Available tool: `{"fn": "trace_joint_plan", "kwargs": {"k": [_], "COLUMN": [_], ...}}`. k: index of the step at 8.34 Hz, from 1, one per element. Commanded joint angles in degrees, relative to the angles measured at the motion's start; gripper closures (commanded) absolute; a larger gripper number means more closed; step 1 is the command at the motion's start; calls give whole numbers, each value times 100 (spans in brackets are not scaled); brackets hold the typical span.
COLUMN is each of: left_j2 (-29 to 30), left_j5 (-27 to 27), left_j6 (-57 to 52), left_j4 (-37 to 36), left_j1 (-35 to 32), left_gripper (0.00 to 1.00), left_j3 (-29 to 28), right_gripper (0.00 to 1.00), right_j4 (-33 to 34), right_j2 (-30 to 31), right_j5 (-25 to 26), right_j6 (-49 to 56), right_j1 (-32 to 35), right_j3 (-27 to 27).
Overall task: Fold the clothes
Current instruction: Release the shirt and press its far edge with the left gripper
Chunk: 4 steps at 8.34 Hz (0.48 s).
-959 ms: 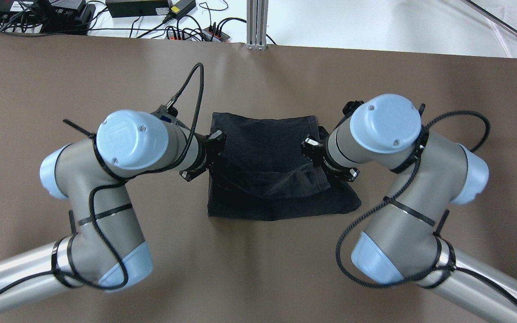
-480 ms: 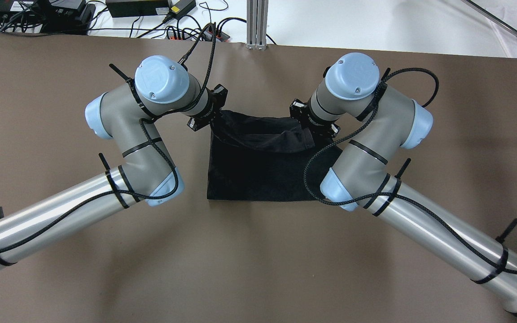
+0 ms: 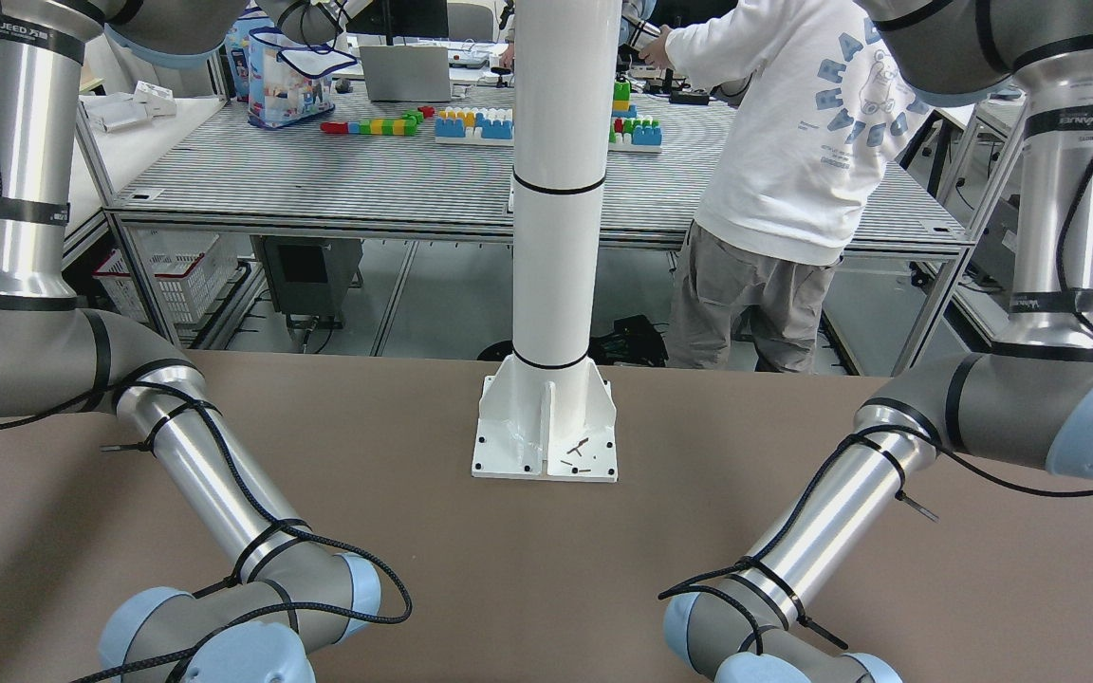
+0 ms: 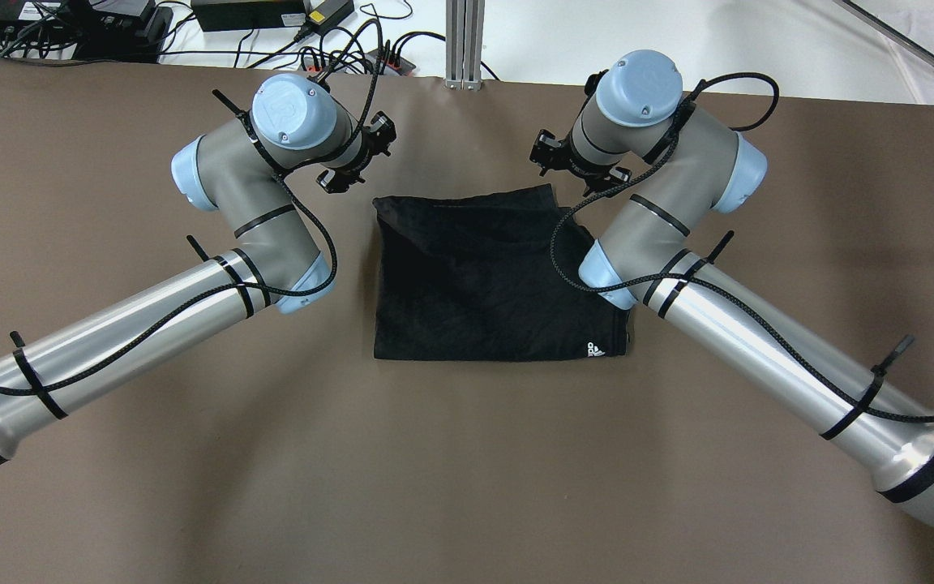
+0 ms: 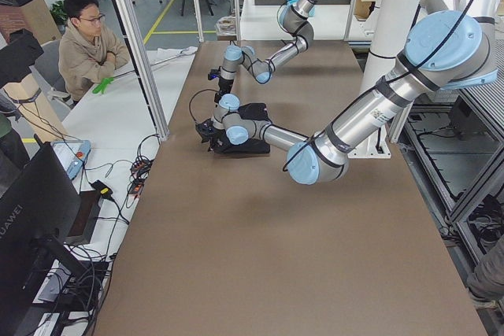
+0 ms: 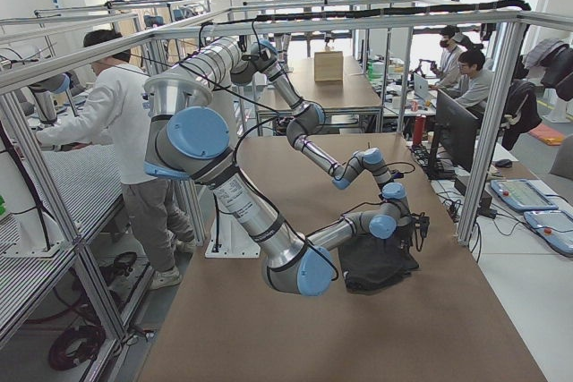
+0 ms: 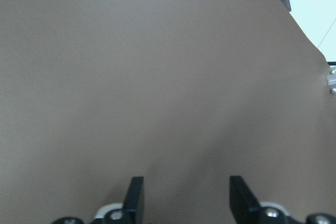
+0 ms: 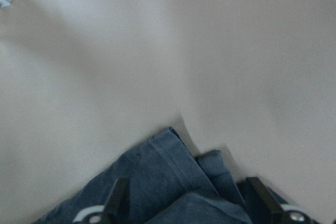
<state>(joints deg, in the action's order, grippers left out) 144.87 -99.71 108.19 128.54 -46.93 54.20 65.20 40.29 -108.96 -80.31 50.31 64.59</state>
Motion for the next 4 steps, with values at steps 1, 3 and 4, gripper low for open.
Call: {"fn": "trace_joint_plan", "kwargs": {"k": [1,3,4], "left_j2": [50,59,33], "left_j5": [30,-266,-556], "left_j6": [-70,-524,-571], "left_j4": [48,-47,-118], "left_j1": [-53,-210,-159], "left_gripper": [0,0,0], "left_j3": [-76,421,616], "right_gripper": [6,6,6], "right_j4": [-42,-42,-42], "right_j2": [-39,-4,5], "right_j5": [-56,-56,-47], "right_j6": [305,444,463], "right_j1": [198,198,198], "right_j3": [-95,-87,-78]}}
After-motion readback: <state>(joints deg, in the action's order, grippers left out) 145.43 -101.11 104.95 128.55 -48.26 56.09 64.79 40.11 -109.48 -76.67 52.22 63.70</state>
